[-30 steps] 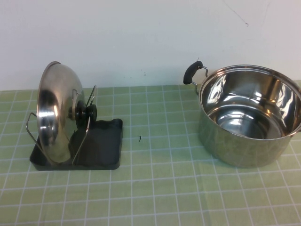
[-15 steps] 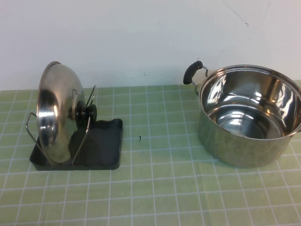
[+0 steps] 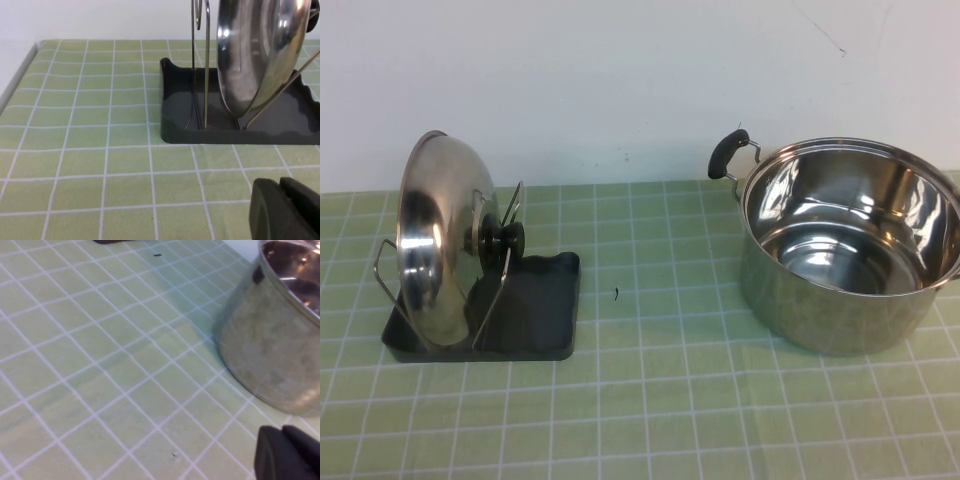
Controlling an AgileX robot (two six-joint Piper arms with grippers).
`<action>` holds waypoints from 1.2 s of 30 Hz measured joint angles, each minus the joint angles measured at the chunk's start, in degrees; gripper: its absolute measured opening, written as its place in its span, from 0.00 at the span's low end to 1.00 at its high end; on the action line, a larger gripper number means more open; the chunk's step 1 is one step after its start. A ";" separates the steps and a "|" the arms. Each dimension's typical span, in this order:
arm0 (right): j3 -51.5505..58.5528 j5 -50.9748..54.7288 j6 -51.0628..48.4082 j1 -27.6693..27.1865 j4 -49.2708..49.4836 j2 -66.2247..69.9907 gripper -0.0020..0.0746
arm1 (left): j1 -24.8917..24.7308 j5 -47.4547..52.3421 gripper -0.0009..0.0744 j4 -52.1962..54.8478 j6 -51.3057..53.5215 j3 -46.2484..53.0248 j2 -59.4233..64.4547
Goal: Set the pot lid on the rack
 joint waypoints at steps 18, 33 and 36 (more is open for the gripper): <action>9.45 -7.29 -3.76 -39.52 8.36 -8.34 0.02 | 0.00 0.14 0.01 0.00 0.00 0.00 0.00; 9.56 -7.69 -4.82 -40.21 8.36 -8.44 0.02 | 0.00 0.14 0.01 0.00 0.00 0.00 0.00; 9.56 -7.80 -2.95 -40.21 8.49 -8.44 0.02 | 0.00 0.14 0.01 0.00 0.00 0.00 0.00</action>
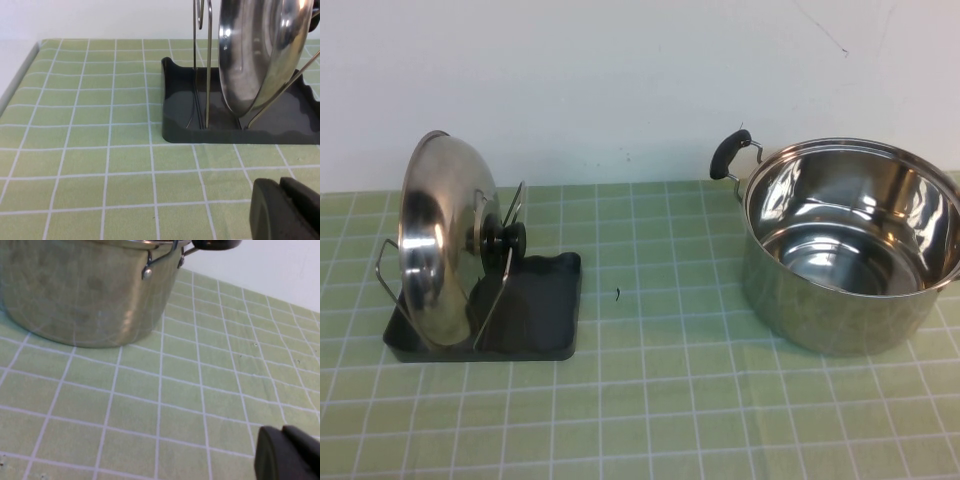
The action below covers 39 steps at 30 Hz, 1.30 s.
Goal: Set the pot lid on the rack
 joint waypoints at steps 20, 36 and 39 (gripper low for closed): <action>0.00 -0.11 3.76 -0.11 0.21 0.00 0.02 | 0.00 0.00 0.01 0.00 0.00 0.00 0.00; 0.03 -0.22 3.85 -0.11 0.21 0.00 0.02 | 0.00 0.00 0.01 0.00 0.00 0.00 0.00; 0.03 -0.22 3.85 -0.11 0.21 0.00 0.02 | 0.00 0.00 0.01 0.00 0.00 0.00 0.00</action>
